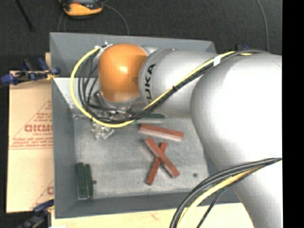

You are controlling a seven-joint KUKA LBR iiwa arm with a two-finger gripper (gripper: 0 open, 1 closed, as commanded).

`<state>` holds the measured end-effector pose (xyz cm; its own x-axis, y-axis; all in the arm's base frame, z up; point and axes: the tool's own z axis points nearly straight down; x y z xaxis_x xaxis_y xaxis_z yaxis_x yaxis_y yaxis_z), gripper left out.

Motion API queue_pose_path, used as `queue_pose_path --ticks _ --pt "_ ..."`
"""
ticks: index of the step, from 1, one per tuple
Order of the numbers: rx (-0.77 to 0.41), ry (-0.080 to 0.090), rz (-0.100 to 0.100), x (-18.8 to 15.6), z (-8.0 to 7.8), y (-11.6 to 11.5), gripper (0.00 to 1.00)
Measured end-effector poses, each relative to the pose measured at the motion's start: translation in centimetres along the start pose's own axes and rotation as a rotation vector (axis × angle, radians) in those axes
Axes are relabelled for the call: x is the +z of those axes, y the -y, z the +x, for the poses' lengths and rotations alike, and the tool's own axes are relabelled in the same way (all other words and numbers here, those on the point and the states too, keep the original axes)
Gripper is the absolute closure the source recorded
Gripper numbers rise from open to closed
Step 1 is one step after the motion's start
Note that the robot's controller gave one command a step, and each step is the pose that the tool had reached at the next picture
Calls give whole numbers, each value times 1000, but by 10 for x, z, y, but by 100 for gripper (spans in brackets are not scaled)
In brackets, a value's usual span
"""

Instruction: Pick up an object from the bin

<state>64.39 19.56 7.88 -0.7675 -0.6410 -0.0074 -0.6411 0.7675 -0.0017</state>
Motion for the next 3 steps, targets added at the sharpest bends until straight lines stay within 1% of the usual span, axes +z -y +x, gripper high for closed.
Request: queue_pose_path --ticks 1,2,3 --pt "171 -8 -3 -17 1 -8 100" --pt "349 -2 -1 -45 17 20 100" --pt "127 -11 -1 -102 38 -8 100"
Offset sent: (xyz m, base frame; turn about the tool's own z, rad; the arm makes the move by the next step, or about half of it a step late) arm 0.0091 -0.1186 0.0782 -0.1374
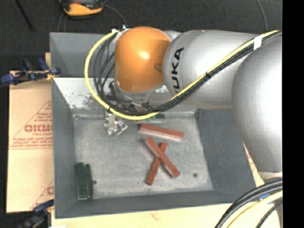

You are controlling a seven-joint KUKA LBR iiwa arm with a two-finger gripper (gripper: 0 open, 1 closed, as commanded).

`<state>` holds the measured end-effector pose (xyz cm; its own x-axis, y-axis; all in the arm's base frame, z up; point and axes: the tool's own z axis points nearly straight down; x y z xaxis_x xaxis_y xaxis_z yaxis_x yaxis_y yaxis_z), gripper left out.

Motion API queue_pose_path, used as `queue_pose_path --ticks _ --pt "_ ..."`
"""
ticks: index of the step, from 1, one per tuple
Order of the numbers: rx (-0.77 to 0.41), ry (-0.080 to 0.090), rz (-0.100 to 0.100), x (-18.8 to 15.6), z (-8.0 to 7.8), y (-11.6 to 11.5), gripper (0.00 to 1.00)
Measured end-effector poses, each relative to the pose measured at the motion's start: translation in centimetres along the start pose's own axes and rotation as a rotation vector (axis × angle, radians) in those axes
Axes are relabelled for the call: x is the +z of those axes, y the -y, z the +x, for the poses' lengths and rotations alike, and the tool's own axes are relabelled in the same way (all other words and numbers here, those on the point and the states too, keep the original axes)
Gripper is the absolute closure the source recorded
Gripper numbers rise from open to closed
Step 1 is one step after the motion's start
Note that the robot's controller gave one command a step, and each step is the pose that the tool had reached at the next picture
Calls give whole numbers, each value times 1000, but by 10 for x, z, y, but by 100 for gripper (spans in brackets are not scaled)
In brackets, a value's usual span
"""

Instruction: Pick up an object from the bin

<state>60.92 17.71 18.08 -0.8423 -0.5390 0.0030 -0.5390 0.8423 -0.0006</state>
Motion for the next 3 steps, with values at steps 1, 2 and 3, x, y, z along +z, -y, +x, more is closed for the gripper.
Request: queue_pose_path --ticks 1,2,3 --pt "229 9 1 -17 29 87 0" --pt "226 8 1 -17 28 86 0" --pt "65 17 5 10 31 95 0"
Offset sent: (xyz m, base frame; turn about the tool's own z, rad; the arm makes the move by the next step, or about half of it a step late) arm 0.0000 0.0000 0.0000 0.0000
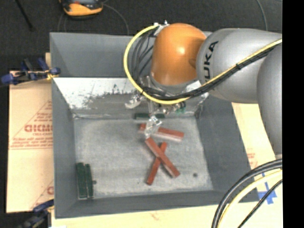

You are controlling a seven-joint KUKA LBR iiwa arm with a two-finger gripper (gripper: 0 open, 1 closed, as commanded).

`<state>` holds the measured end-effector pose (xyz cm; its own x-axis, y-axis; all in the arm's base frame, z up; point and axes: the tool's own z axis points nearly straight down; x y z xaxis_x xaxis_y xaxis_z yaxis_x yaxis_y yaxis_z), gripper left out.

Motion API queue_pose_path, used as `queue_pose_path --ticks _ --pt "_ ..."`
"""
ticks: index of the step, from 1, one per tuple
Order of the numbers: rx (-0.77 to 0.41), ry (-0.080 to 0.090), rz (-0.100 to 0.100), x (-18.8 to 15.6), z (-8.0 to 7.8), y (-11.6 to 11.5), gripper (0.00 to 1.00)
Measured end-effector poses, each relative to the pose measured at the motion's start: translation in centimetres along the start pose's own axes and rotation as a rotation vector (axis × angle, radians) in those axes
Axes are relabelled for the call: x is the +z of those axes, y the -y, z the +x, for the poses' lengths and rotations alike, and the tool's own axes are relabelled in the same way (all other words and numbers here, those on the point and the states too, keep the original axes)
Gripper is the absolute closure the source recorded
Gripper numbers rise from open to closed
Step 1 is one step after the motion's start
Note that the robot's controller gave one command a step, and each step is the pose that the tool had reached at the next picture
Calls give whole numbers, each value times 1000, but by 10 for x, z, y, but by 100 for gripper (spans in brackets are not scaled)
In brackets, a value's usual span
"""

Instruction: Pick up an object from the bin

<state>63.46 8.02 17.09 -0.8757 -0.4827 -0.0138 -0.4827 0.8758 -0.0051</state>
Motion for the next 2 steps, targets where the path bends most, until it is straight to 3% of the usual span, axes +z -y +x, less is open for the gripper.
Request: queue_pose_path --ticks 1,2 --pt "-169 -13 -7 26 19 30 0" --pt "-101 -17 -4 91 21 58 100"
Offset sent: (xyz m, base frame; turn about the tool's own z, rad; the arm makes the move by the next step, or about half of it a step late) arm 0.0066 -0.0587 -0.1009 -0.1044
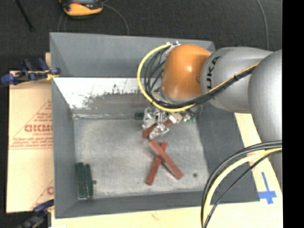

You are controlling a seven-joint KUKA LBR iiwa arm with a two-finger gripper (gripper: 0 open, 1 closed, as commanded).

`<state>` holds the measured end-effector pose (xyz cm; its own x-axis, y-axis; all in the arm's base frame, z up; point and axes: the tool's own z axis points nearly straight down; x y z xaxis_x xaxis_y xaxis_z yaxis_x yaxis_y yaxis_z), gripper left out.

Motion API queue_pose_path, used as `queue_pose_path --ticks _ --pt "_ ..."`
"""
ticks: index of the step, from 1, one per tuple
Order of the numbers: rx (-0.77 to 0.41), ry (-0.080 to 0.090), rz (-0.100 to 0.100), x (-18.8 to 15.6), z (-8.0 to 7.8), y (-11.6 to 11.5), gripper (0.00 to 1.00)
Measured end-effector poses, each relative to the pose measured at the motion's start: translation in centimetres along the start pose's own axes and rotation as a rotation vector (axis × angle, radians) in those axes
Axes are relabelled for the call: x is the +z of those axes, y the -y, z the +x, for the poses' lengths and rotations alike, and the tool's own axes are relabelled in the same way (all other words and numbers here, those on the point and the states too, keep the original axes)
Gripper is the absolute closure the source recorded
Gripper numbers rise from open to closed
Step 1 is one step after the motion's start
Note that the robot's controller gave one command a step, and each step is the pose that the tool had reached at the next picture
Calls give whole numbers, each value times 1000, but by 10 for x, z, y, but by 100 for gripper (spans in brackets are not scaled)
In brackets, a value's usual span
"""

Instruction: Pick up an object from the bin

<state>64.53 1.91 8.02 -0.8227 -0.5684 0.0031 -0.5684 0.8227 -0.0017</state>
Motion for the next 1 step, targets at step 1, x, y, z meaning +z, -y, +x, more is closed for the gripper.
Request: queue_pose_path --ticks 1 --pt "1 1 0 0 0 0 100"
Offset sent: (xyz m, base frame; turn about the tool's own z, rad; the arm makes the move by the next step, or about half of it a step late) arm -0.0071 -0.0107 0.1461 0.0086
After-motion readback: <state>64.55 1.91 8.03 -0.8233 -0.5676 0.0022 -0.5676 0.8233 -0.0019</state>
